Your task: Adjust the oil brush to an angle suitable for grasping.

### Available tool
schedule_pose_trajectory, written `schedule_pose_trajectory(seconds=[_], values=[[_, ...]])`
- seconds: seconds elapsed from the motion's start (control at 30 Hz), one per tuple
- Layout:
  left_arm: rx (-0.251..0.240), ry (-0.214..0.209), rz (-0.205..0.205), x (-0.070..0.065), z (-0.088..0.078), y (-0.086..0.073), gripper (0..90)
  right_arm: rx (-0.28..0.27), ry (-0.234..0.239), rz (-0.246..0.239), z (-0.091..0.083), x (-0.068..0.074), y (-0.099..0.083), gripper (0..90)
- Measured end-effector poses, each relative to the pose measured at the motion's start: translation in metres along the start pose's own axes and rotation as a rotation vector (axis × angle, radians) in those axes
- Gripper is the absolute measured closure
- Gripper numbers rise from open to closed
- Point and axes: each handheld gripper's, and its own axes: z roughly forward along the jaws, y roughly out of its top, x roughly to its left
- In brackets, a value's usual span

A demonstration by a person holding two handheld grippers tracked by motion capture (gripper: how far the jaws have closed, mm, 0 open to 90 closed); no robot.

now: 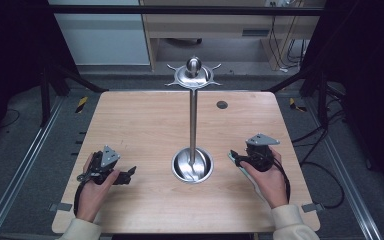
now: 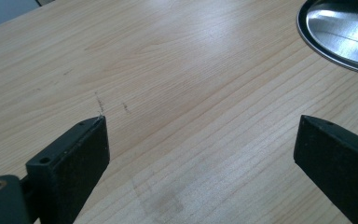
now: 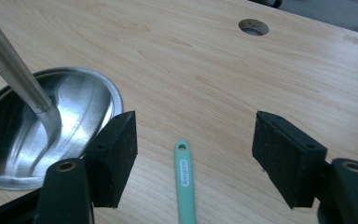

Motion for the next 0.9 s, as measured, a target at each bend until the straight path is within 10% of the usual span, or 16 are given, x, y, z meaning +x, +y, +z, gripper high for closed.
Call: schedule_pose_trajectory(seconds=[0.67, 0.9], values=[[0.006, -0.001, 0.008, -0.001, 0.001, 0.0, 3.1, 0.194, 0.089, -0.173, 0.019, 0.013, -0.016, 86.8], [0.007, -0.001, 0.012, -0.001, 0.001, 0.001, 3.1, 0.257, 0.111, -0.185, 0.026, 0.014, -0.022, 90.0]])
